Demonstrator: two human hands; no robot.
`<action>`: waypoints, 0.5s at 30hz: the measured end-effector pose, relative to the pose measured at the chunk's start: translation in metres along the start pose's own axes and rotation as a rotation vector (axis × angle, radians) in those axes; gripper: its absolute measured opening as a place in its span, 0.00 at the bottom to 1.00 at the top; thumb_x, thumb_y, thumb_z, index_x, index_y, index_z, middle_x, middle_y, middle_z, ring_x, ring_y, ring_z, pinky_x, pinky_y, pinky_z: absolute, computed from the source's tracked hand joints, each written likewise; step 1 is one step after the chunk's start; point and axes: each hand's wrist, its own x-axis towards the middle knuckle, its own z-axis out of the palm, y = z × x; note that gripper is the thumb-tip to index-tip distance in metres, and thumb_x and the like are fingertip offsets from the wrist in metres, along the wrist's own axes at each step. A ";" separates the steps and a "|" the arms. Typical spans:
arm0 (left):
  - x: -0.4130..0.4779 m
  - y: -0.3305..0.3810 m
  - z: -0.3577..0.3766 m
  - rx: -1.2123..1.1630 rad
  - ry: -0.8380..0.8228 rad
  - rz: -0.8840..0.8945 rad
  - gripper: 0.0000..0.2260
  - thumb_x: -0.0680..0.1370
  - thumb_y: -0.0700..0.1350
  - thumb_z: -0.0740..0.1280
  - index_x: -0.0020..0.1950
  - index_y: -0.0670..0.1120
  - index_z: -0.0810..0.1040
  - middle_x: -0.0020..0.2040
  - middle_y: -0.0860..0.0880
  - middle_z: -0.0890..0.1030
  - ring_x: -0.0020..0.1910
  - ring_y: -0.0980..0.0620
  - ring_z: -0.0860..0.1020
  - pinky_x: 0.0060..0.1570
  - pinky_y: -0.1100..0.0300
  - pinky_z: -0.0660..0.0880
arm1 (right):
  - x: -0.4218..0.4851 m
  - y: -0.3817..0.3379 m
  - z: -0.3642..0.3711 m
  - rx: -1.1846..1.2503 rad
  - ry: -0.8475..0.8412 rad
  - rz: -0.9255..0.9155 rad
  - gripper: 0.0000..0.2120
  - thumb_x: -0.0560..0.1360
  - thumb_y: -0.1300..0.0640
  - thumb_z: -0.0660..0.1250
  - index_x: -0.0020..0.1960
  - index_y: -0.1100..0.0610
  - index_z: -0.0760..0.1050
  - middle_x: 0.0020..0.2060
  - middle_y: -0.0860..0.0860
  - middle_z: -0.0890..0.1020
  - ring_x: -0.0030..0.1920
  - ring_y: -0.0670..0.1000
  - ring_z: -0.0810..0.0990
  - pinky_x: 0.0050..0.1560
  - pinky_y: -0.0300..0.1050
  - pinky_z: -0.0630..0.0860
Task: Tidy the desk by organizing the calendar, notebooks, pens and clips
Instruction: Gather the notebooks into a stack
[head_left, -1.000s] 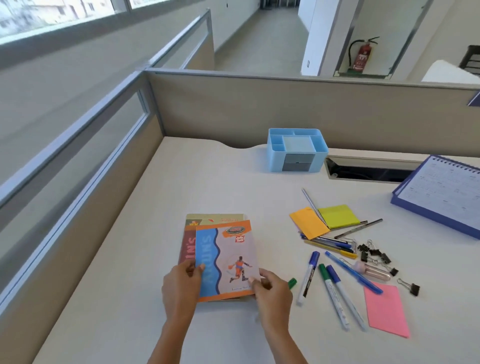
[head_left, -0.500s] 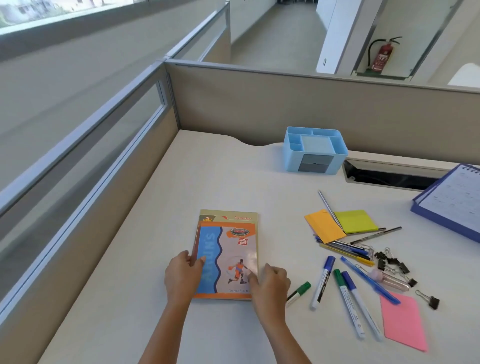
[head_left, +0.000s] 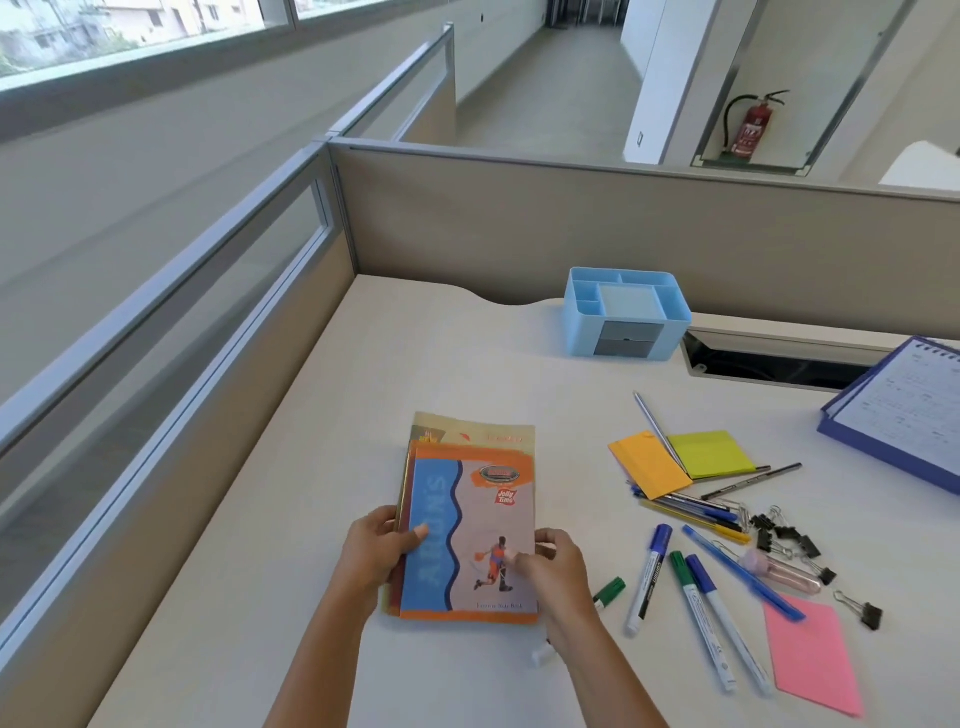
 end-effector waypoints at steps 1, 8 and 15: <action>-0.002 0.001 0.001 -0.052 -0.009 0.050 0.12 0.73 0.40 0.73 0.55 0.43 0.75 0.49 0.44 0.84 0.43 0.46 0.84 0.38 0.53 0.82 | 0.000 -0.001 -0.002 0.027 0.000 -0.020 0.15 0.68 0.57 0.75 0.50 0.54 0.73 0.46 0.52 0.84 0.46 0.54 0.83 0.49 0.57 0.81; -0.016 0.016 0.011 -0.171 -0.061 0.379 0.10 0.75 0.34 0.68 0.55 0.42 0.75 0.51 0.47 0.82 0.49 0.51 0.83 0.38 0.60 0.81 | 0.001 -0.031 -0.022 0.162 -0.074 -0.328 0.14 0.72 0.63 0.72 0.52 0.57 0.69 0.45 0.51 0.86 0.48 0.51 0.84 0.46 0.43 0.81; -0.018 -0.003 0.024 -0.070 -0.080 0.480 0.16 0.78 0.34 0.64 0.59 0.52 0.70 0.57 0.54 0.79 0.56 0.60 0.79 0.45 0.63 0.80 | 0.006 -0.025 -0.034 0.087 -0.131 -0.504 0.19 0.72 0.62 0.72 0.60 0.52 0.70 0.50 0.49 0.85 0.52 0.45 0.83 0.48 0.39 0.80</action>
